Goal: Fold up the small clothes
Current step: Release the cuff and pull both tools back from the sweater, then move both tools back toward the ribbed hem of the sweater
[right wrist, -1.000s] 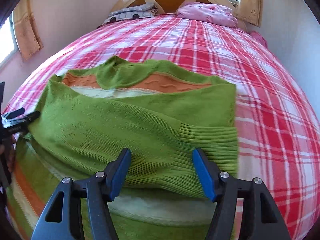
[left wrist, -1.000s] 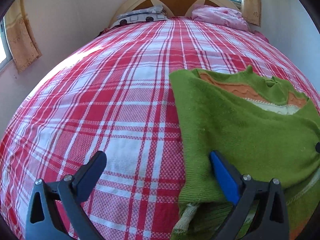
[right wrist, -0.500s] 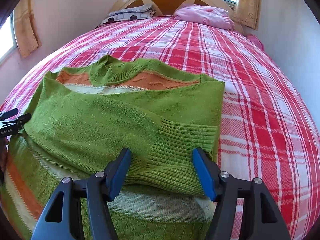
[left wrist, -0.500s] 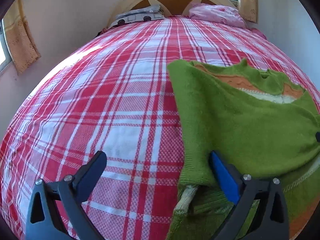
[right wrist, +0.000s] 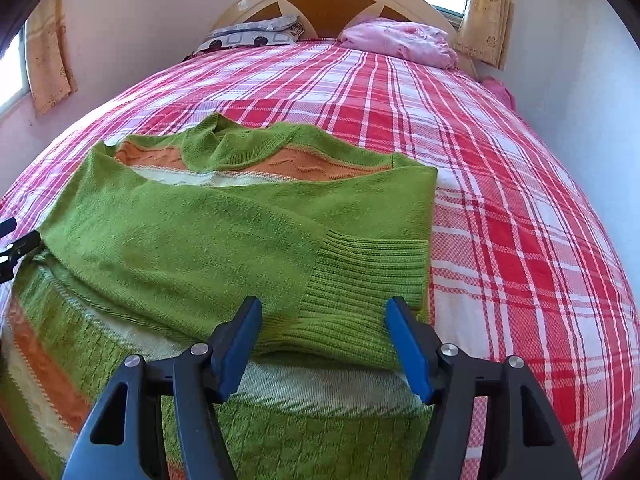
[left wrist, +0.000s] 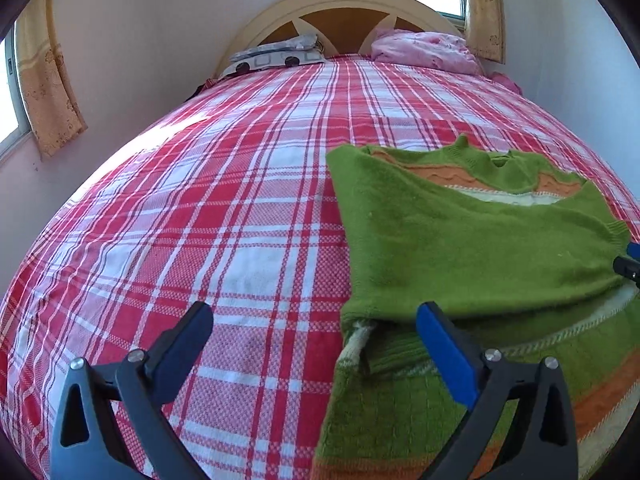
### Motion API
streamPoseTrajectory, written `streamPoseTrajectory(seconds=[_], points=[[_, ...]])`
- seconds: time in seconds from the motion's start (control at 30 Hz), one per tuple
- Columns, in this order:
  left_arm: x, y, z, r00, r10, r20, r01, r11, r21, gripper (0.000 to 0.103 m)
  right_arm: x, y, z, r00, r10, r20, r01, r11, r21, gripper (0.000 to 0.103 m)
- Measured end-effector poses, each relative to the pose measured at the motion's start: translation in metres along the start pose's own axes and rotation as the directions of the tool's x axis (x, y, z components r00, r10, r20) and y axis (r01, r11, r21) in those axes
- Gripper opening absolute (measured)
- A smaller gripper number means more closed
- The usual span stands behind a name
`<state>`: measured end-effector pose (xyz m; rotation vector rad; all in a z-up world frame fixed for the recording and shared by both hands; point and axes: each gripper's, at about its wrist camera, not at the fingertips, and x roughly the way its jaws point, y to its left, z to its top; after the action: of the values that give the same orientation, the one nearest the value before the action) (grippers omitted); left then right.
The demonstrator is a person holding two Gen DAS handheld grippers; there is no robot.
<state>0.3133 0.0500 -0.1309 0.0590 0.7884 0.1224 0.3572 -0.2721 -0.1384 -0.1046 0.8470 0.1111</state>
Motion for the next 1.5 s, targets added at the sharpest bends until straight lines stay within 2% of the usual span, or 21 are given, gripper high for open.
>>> streamPoseTrajectory(seconds=[0.13, 0.9, 1.2, 1.5], points=[[-0.004, 0.0, -0.004, 1.0, -0.007, -0.006, 0.007, 1.0, -0.001, 0.103, -0.011, -0.003, -0.002, 1.0, 0.024, 0.018, -0.024, 0.999, 0.035, 0.066], [-0.059, -0.009, -0.031, 0.995, -0.086, 0.04, 0.087, 0.996, -0.026, 0.103, -0.055, 0.002, -0.039, 0.998, 0.058, 0.039, -0.06, 0.996, 0.067, 0.067], [-0.092, -0.019, -0.05, 0.991, -0.118, 0.066, 0.117, 0.993, 0.019, 0.103, -0.086, 0.014, -0.066, 0.995, 0.082, 0.062, -0.085, 0.995, 0.042, 0.067], [-0.11, -0.02, -0.073, 0.989, -0.136, 0.051, 0.134, 0.99, 0.04, 0.103, -0.106, 0.022, -0.094, 0.993, 0.106, 0.051, -0.109, 0.993, 0.054, 0.07]])
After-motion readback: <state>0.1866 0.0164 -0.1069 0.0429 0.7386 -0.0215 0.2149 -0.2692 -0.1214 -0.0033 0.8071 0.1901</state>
